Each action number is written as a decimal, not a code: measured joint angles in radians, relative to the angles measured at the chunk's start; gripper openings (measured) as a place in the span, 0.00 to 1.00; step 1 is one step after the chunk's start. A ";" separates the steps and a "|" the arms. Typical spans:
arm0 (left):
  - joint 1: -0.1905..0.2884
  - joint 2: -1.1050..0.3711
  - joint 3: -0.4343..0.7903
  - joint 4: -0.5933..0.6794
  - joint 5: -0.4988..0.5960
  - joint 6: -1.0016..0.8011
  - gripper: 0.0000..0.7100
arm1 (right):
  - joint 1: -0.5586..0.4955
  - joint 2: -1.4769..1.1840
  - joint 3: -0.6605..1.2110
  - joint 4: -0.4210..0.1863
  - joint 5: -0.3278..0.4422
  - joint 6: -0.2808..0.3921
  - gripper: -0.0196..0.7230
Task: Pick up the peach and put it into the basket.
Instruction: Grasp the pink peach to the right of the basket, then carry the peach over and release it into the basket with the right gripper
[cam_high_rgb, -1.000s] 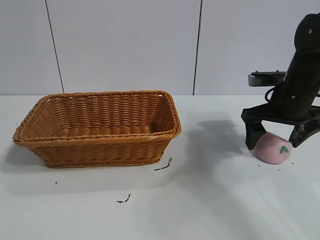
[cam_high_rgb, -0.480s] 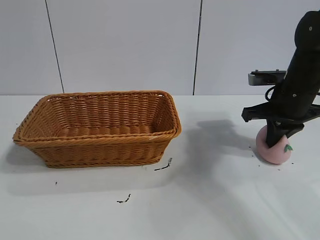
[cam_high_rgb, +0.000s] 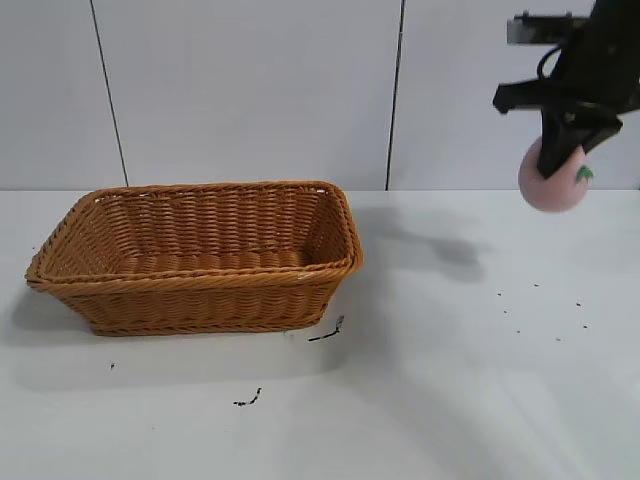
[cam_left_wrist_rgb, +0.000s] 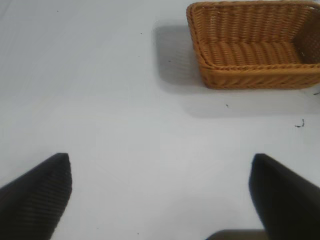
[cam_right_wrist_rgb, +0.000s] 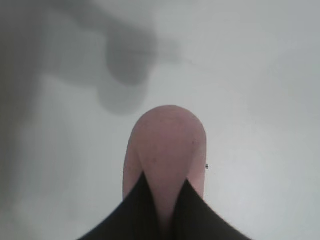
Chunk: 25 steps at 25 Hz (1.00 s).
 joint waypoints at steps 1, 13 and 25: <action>0.000 0.000 0.000 0.000 0.000 0.000 0.98 | 0.005 0.000 -0.039 0.001 0.021 0.000 0.00; 0.000 0.000 0.000 0.000 0.000 0.000 0.98 | 0.349 0.049 -0.298 0.002 0.066 0.000 0.00; 0.000 0.000 0.000 0.000 0.000 0.000 0.98 | 0.566 0.306 -0.306 0.008 -0.156 0.000 0.00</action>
